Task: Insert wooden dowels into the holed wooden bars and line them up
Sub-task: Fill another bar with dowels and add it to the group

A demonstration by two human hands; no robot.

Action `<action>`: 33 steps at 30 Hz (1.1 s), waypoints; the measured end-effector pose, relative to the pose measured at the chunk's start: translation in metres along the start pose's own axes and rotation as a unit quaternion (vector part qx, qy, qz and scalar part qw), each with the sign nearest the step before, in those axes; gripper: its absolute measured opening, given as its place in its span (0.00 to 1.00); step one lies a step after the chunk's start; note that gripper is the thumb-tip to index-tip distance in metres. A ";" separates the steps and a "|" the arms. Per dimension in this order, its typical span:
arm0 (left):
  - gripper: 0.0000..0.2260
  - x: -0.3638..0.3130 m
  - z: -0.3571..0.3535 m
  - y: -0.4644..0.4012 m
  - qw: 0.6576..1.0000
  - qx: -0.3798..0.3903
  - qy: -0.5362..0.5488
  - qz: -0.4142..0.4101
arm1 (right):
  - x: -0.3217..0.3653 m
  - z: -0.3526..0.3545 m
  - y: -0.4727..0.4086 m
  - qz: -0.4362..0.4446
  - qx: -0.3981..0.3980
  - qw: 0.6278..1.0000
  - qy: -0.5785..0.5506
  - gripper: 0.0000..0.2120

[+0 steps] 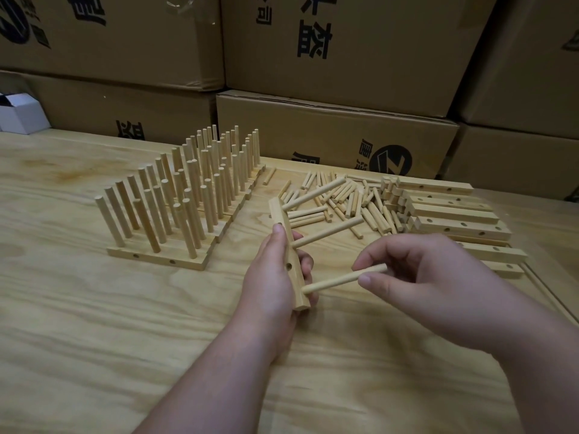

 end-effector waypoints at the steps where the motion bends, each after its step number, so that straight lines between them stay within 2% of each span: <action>1: 0.17 0.001 0.000 0.000 1.000 0.003 0.001 0.002 | 0.003 -0.003 0.001 0.002 0.006 1.000 0.009 0.06; 5: 0.15 0.002 -0.009 0.006 0.998 0.060 0.006 0.007 | 0.016 -0.020 0.004 0.022 0.017 0.996 0.080 0.02; 7: 0.15 0.002 -0.014 0.010 0.996 0.091 0.011 0.011 | 0.021 -0.027 0.004 0.030 0.009 0.994 0.106 0.04; 10: 0.15 0.002 -0.019 0.014 0.991 0.111 0.061 0.036 | 0.021 -0.030 0.003 0.014 -0.005 0.995 0.097 0.05; 15: 0.17 0.003 -0.017 0.010 0.994 0.086 0.064 0.038 | 0.012 -0.034 0.002 -0.009 0.019 0.998 0.062 0.06; 18: 0.18 0.001 -0.010 0.006 0.998 0.056 0.025 0.011 | 0.008 -0.037 -0.001 0.000 0.002 0.999 0.049 0.04; 25: 0.19 -0.006 -0.002 0.003 1.000 0.003 0.014 -0.021 | -0.003 -0.046 -0.004 -0.013 -0.051 0.999 0.015 0.08; 30: 0.20 -0.004 0.001 0.002 0.999 -0.010 0.028 -0.019 | 0.003 -0.052 -0.002 0.003 -0.073 0.996 0.052 0.02; 33: 0.21 -0.002 -0.001 0.003 1.000 0.007 0.023 -0.013 | 0.006 -0.051 -0.003 0.014 -0.062 0.997 0.041 0.08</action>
Point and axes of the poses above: each hand's wrist, its own y-axis away from the middle knuckle, its own z-axis out of the back of the hand, x = y × z, the point moved 10 cm from there along -y, towards the middle knuckle, and after that the axes turned 7 degrees about -x, right-handed, at the moved point
